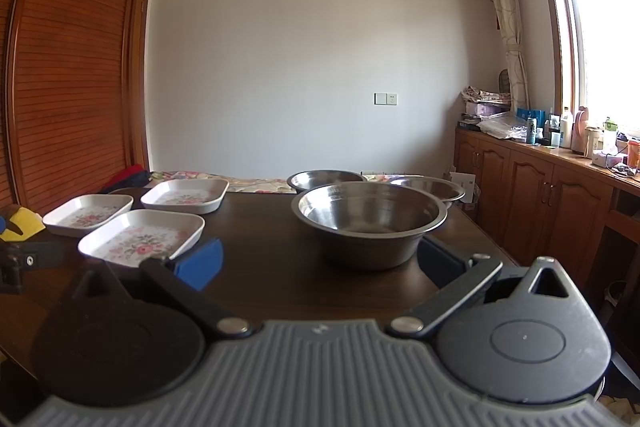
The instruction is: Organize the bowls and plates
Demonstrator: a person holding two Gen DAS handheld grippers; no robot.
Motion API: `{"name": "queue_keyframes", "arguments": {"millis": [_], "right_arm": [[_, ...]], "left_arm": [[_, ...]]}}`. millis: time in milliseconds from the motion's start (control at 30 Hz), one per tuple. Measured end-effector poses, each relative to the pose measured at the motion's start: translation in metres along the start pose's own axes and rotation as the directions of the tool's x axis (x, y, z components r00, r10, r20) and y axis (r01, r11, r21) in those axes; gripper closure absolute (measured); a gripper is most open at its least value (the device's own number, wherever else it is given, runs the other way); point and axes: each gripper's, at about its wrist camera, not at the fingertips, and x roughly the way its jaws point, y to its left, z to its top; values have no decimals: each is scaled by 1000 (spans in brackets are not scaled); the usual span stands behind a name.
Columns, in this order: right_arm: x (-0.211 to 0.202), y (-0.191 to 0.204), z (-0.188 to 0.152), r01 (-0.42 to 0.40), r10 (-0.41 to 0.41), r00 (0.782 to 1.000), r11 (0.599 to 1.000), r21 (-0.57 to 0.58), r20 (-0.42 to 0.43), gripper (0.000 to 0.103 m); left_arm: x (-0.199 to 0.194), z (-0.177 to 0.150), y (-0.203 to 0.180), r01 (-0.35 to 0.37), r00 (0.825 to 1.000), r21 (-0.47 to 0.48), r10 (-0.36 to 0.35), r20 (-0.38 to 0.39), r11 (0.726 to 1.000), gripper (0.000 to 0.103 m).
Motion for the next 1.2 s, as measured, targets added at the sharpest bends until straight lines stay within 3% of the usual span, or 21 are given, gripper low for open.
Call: {"name": "queue_keyframes", "arguments": {"millis": [1200], "right_arm": [[-1, -1, -1, 5, -5, 1000, 1000, -2, 3, 0]], "left_arm": [[-2, 2, 4, 0, 1000, -1, 0, 5, 1000, 0]]}}
